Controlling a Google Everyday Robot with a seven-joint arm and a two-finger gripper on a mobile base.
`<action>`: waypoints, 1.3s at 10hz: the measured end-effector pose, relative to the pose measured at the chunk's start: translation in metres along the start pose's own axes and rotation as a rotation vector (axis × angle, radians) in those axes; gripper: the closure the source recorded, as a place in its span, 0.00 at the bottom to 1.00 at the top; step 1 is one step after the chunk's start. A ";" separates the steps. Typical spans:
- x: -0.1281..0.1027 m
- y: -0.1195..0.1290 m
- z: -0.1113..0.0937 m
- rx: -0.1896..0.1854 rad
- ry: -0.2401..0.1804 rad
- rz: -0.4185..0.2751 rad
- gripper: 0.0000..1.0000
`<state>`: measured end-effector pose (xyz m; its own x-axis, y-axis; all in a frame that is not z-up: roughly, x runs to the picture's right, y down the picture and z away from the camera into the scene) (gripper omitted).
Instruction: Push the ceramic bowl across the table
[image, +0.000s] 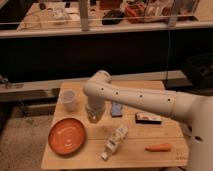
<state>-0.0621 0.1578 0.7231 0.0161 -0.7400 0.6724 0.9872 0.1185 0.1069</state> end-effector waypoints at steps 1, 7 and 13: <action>-0.004 -0.006 -0.013 0.024 0.036 -0.031 0.99; -0.027 -0.057 0.012 0.189 0.131 -0.293 0.99; -0.026 -0.071 0.082 0.228 -0.021 -0.394 0.99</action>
<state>-0.1456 0.2231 0.7583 -0.3594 -0.7445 0.5625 0.8569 -0.0247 0.5149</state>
